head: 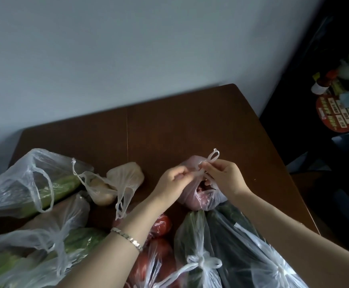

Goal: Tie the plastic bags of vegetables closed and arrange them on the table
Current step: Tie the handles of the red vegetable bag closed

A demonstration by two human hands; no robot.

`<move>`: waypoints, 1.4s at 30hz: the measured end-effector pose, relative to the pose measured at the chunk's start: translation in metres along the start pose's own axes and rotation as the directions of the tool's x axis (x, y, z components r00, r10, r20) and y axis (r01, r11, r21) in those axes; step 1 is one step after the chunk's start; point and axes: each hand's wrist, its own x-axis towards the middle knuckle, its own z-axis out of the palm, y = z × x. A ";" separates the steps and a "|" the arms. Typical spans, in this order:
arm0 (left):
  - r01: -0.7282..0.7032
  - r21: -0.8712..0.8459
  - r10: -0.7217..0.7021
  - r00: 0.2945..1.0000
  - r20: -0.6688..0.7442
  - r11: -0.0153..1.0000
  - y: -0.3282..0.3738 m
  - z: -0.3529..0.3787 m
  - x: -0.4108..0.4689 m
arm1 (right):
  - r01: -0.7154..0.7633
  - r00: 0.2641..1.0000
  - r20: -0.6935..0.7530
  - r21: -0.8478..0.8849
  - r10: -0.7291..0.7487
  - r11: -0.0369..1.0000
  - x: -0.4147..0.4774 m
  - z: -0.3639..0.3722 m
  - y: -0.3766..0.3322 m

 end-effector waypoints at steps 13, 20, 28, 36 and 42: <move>-0.133 0.120 0.147 0.983 -0.112 0.984 -0.007 0.027 -0.001 | 0.178 0.980 -0.013 -0.394 -0.200 0.902 0.007 -0.003 0.002; -0.068 0.119 0.086 0.985 -0.147 0.991 -0.012 0.014 0.002 | 0.273 0.946 0.296 -0.496 -0.135 0.824 -0.005 -0.017 0.008; 0.082 -0.030 -0.086 0.982 -0.167 0.996 -0.007 0.015 0.007 | 0.324 0.944 0.178 -0.352 -0.277 0.878 -0.009 -0.007 0.010; 0.145 -0.075 -0.153 0.980 -0.126 0.987 -0.005 0.012 0.006 | 0.540 0.840 0.254 -0.474 -0.480 0.695 -0.008 -0.009 0.019; 0.216 -0.176 -0.255 0.935 -0.245 0.960 -0.006 0.003 0.012 | 0.370 0.929 0.123 -0.351 -0.350 0.860 -0.008 -0.011 0.009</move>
